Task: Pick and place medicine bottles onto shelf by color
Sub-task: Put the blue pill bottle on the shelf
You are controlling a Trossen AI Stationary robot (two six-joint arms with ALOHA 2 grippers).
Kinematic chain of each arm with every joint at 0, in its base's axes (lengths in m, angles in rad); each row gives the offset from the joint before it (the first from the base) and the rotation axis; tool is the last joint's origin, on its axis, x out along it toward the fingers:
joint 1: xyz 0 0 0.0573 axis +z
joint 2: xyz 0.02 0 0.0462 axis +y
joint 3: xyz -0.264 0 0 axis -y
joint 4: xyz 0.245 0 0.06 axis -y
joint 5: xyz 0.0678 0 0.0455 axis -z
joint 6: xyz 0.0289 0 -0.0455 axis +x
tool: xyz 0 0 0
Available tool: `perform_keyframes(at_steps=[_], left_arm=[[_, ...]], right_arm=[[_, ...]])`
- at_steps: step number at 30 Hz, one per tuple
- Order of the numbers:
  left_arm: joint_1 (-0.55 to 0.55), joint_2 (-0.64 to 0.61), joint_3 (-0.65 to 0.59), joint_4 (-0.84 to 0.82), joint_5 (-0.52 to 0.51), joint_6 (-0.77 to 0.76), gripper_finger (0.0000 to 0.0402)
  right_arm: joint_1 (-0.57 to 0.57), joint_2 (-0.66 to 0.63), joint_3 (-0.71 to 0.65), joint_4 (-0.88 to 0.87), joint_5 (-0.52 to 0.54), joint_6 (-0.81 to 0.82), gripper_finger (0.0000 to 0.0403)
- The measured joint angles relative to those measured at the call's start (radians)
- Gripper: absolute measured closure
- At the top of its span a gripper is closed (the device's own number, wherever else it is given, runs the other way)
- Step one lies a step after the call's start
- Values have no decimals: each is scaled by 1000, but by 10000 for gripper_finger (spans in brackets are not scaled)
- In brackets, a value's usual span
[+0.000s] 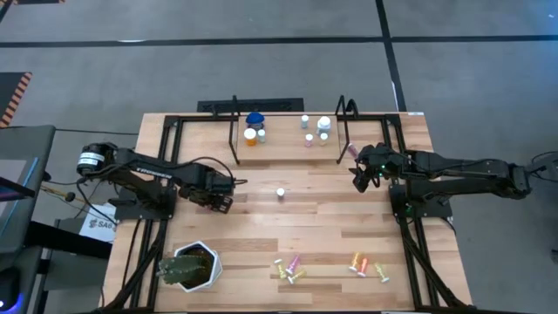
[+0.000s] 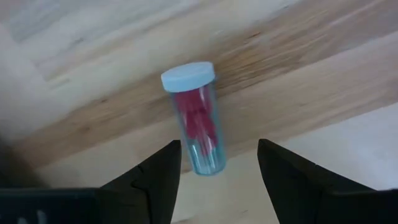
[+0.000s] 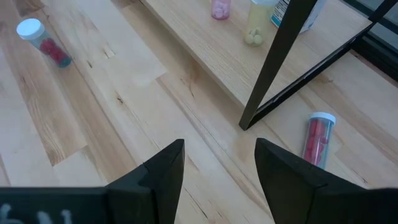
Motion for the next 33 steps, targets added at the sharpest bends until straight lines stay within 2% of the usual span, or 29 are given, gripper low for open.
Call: perform_keyframes(at_steps=[11,22,27,33], left_arm=[[-22,0,-72,69,-19,-36,207],[-22,-2,-106,95,-3,0,289],[-22,3,-60,105,-8,76,311],[-22,2,51,118,-8,224,308]], right_arm=[[0,0,0,0,0,0,187],[0,0,0,0,0,0,187],[0,0,0,0,0,0,187],[0,0,0,0,0,0,187]])
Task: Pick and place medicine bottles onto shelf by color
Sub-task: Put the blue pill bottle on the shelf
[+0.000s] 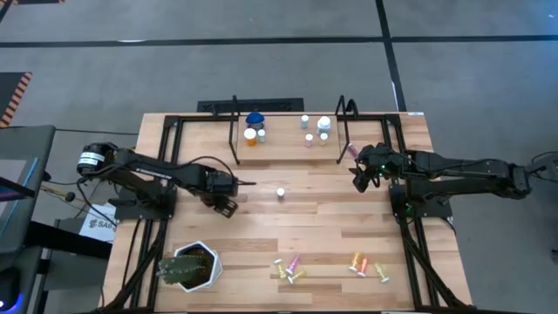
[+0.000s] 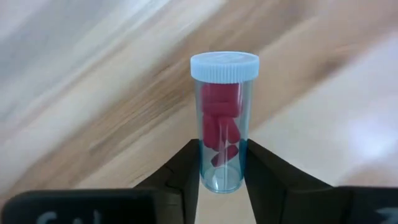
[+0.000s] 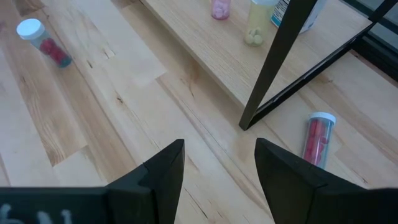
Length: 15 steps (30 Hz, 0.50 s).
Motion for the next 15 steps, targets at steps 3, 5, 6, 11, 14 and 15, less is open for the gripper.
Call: perform_keyframes(at_steps=[3,5,6,11,14,15], left_arm=[[0,0,73,-2,-3,101,307],[0,0,126,24,-20,179,307],[0,0,153,42,-29,216,306],[0,-1,275,130,-84,401,306],[0,-1,321,180,-101,504,306],[0,-1,332,193,-101,536,306]], right_arm=[[0,0,0,0,0,0,187],[0,0,0,0,0,0,187],[0,0,0,0,0,0,187],[0,0,0,0,0,0,187],[0,0,0,0,0,0,187],[0,0,0,0,0,0,187]])
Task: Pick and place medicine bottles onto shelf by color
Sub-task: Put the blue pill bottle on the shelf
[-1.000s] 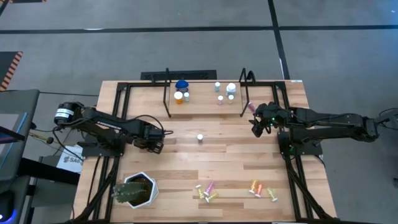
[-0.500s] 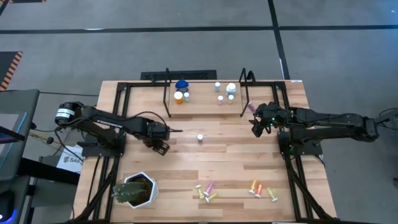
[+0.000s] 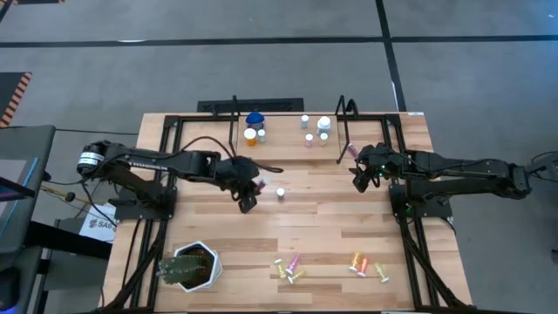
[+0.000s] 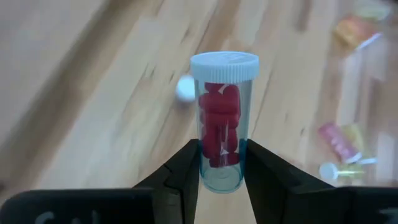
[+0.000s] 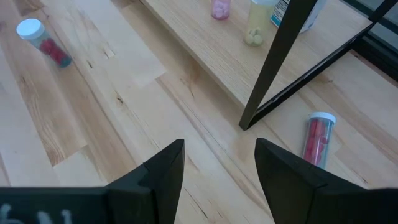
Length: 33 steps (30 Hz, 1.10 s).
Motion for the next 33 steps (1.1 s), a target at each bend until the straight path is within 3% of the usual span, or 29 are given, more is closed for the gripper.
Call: perform_keyframes(at_steps=[11,17,21,30,33], left_arm=[[2,0,14,160,0,177,306],[8,0,14,269,5,236,306],[30,0,14,330,68,254,306],[82,0,15,418,244,289,306],[85,0,15,417,259,320,306]], right_arm=[[0,0,0,13,1,-68,187],[0,0,0,246,7,-28,187],[0,0,0,331,7,-28,187],[-1,0,0,342,8,-30,187],[-18,5,-1,469,27,-84,187]])
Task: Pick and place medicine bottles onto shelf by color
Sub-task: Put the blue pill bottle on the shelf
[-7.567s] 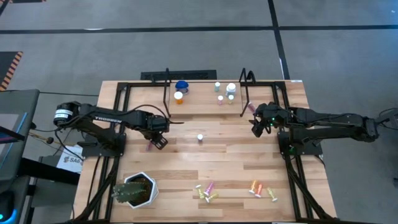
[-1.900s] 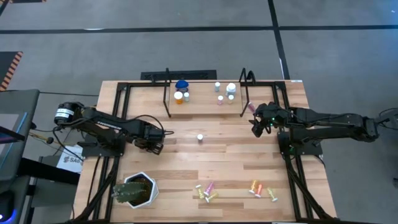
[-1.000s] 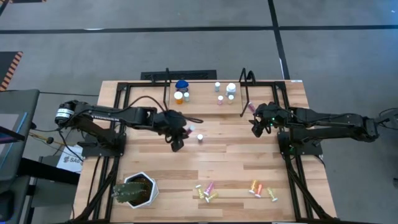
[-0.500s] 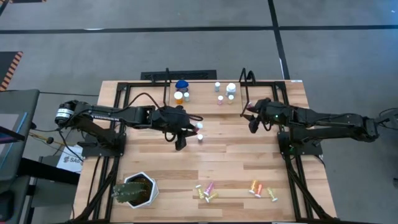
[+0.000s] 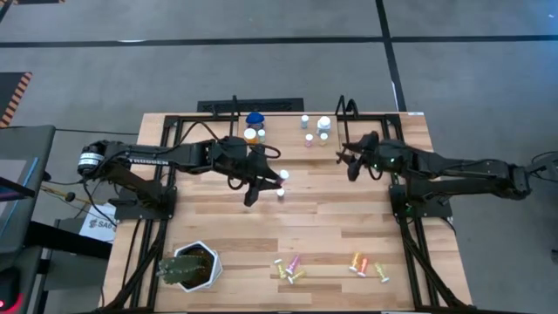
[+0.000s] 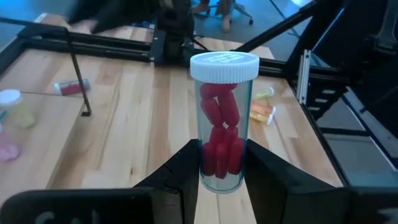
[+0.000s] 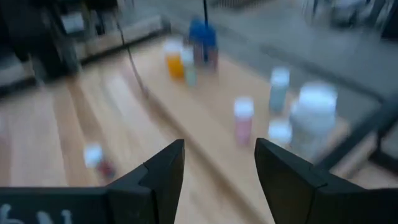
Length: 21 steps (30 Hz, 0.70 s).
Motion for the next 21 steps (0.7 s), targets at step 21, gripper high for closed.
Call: perform_keyframes(at_steps=[21], left_arm=[[88,90,0,57,-79,122,306]], right_arm=[[29,249,36,595,-129,36,187]])
